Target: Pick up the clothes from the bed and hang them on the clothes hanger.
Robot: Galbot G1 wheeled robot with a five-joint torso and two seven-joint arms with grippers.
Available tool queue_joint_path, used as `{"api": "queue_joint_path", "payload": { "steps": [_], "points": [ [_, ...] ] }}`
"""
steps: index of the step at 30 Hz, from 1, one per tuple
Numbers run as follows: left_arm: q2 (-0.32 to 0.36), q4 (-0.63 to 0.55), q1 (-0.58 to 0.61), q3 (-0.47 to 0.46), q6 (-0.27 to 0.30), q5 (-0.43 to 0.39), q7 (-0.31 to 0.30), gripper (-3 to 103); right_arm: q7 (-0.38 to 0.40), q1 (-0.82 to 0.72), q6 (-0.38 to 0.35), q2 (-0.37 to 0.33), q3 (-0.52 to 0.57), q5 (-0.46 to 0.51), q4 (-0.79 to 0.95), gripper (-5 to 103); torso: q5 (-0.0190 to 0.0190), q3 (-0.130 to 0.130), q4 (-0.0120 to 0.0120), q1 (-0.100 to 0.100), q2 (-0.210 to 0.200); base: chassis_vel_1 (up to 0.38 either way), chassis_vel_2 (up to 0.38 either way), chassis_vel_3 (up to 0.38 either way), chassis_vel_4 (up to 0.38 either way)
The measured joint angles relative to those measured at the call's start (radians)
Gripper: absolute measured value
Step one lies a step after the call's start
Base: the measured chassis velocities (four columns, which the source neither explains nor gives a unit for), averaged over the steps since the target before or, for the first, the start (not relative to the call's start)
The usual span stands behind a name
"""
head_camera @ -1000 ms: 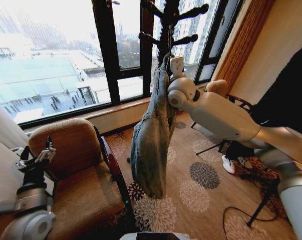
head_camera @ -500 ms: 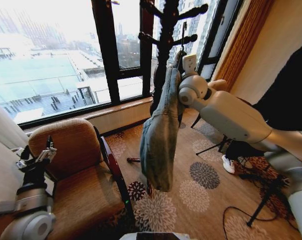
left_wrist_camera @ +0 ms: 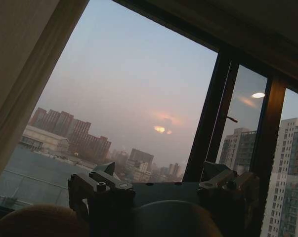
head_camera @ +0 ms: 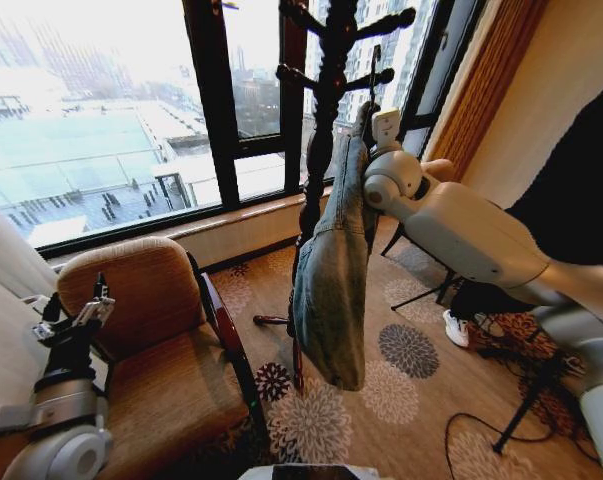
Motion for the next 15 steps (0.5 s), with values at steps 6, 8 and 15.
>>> {"api": "queue_joint_path", "payload": {
  "steps": [6,8,15],
  "points": [
    [-0.001,0.004,-0.001,-0.001,-0.001,0.000,0.000,100,-0.012,0.005,0.000,0.012,-0.004,-0.014,-0.030,23,-0.0001,0.000,0.0000,0.000,0.000,0.000,0.000,0.000,0.000],
    [-0.001,0.006,-0.002,-0.001,-0.001,0.000,0.000,100,-0.018,0.006,-0.001,0.014,-0.004,-0.020,-0.041,23,-0.0001,0.000,0.0000,0.000,0.000,0.000,0.000,0.000,0.000],
    [-0.002,0.008,-0.005,0.004,-0.001,0.004,0.001,100,-0.030,0.010,0.000,0.012,-0.003,-0.027,-0.059,23,0.0000,0.000,-0.0001,0.000,0.000,0.000,0.000,0.000,0.000]
  ]
}}
